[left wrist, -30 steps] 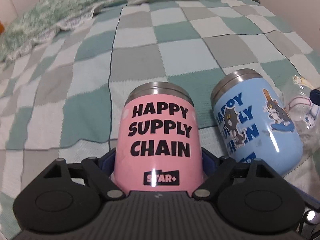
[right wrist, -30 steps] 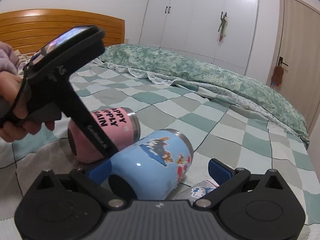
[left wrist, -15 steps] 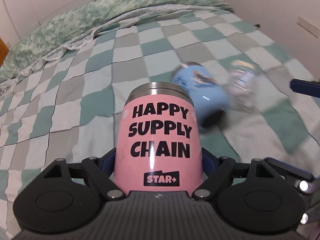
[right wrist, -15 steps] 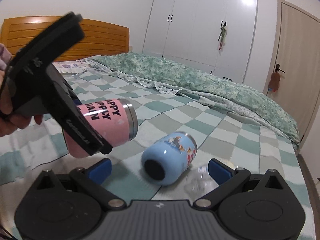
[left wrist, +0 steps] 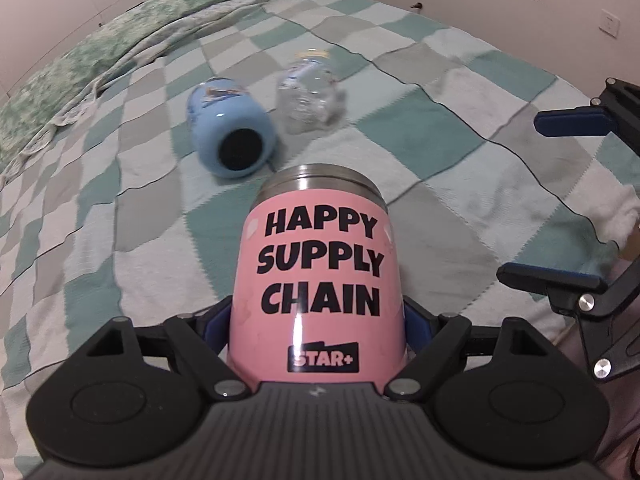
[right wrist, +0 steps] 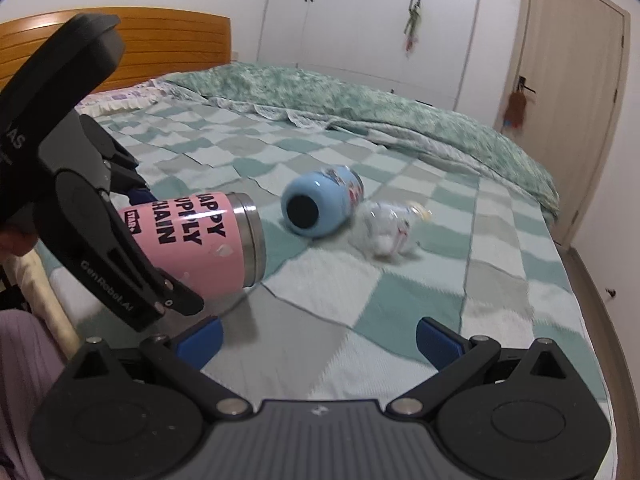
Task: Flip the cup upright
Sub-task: 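Lift the pink tumbler with the left tool and carry it toward the right tool, then grasp the pink tumbler with the right tool while the left tool opens and withdraws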
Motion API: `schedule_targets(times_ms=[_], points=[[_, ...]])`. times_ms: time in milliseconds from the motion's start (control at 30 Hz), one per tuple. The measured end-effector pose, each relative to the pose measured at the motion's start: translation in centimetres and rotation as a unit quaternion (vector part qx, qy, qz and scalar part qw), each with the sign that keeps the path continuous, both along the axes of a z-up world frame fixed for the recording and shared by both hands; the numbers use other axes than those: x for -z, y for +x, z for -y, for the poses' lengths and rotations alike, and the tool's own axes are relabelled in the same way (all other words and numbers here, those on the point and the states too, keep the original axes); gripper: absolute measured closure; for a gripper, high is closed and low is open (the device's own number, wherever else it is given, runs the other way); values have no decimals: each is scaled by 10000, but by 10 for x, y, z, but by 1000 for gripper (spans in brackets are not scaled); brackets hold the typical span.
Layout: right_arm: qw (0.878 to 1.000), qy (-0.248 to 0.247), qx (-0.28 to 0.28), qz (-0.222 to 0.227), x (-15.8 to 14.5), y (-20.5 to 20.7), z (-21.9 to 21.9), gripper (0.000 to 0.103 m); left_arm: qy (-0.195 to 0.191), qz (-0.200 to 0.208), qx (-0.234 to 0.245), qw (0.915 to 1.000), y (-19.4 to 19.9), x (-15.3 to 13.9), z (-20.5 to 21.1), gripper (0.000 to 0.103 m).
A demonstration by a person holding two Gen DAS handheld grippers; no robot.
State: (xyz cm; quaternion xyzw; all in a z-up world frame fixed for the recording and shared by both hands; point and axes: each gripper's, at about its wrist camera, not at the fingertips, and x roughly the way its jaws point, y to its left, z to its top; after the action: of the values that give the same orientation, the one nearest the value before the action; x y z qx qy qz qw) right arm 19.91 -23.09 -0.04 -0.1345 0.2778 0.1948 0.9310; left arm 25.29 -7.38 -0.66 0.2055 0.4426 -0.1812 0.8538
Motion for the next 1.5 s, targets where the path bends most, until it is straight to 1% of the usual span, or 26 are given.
schedule_targets(times_ms=[233,300,467,500,533,567,600,700,767,900,1133,1300,1433,1500], points=[[9999,33,120,-75,6,-5,7,0,19,-198,-150,9997,11,25,4,19],[9998,38,129,-110,8,-4,6,1,46,-67,-100,9999,7,26,6,19],[9998,32,129,-136,9,-7,1,1,-13,-130,-215,9997,8,23,2,17],[9998,28,131,-133,9,-8,0,1,-2,-85,-218,9997,6,21,2,15],[9998,17,135,-123,7,-9,-1,1,46,75,-251,9996,3,16,1,3],[9998,10,139,-109,6,-10,-2,1,89,248,-295,9992,-1,12,0,0],[9999,4,142,-90,4,-12,-3,1,102,437,-347,9984,-6,4,-2,0],[9999,3,147,-27,-2,-17,-7,0,-104,590,-489,9970,-14,-16,-16,0],[9999,20,153,13,-7,-20,-12,0,-116,770,-631,9950,-20,-26,-26,0],[9997,77,221,-5,-10,-26,-27,0,-244,1081,-882,9899,-33,-37,-52,0],[9983,55,541,-185,-9,-21,-76,0,-543,1213,-1218,9836,-37,-31,-107,0],[9953,121,844,-456,-4,-11,-104,0,-783,1340,-1132,9814,-36,-22,-137,0],[9917,220,1082,-657,-1,1,-119,0,-776,1448,-1069,9806,-34,-13,-148,0],[9894,321,1180,-782,0,7,-125,0,-824,1434,-1061,9805,-31,-9,-153,0]])
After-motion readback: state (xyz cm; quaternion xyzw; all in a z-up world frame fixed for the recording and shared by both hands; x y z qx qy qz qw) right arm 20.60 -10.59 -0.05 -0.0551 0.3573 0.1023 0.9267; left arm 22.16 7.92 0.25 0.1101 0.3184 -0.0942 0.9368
